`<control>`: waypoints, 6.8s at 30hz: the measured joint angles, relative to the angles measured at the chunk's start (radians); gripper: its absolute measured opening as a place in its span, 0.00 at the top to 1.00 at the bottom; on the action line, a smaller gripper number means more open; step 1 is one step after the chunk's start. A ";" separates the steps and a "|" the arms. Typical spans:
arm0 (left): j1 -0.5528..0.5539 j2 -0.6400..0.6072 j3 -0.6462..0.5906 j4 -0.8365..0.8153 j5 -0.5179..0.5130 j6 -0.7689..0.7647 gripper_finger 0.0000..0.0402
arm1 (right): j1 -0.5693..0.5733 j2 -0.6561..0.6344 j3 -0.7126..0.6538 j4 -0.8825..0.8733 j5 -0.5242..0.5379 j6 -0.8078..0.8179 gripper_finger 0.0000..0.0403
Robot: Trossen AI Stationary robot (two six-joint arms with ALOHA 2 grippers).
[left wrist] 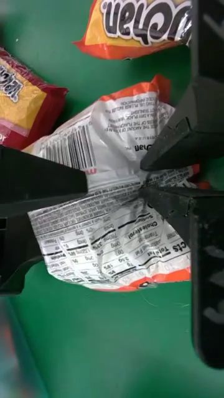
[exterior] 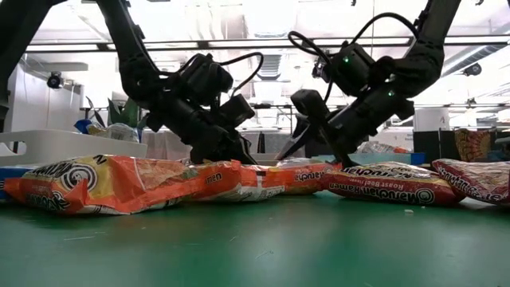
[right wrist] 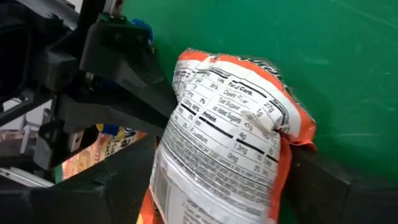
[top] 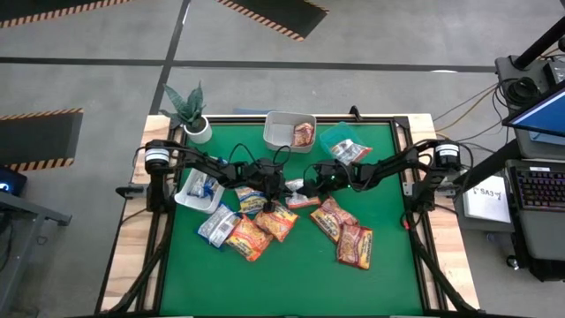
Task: Sort Maruchan noodles
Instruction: Put the orange noodle pack into the green bin, then put the red noodle pack into the gray bin
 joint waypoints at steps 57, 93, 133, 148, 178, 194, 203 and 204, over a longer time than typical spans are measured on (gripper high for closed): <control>0.154 -0.676 -0.050 -0.205 -0.007 0.260 0.90 | -0.305 -0.259 0.713 -1.679 0.386 -0.654 0.90; 0.157 -0.676 -0.050 -0.250 -0.008 0.245 0.90 | -0.286 0.065 0.706 -1.606 0.381 -0.711 0.76; 0.157 -0.676 -0.050 -0.323 -0.008 0.127 0.90 | 0.163 -0.414 0.302 -0.971 0.117 -0.509 0.71; 0.157 -0.675 -0.050 -0.325 -0.008 0.123 0.90 | 0.289 -0.122 0.409 -1.264 -0.040 -0.398 0.93; 0.157 -0.675 -0.050 -0.314 -0.006 0.122 0.90 | 0.121 -0.121 0.538 -1.195 0.289 -0.486 0.97; 0.157 -0.675 -0.050 -0.314 -0.005 0.102 0.90 | 0.160 0.002 0.405 -0.870 0.223 -0.609 0.97; 0.157 -0.675 -0.050 -0.314 -0.005 0.097 0.90 | 0.111 0.100 0.419 -0.817 0.279 -0.588 0.97; 0.157 -0.675 -0.050 -0.314 -0.005 0.097 0.90 | 0.106 0.104 0.419 -0.806 0.302 -0.588 0.97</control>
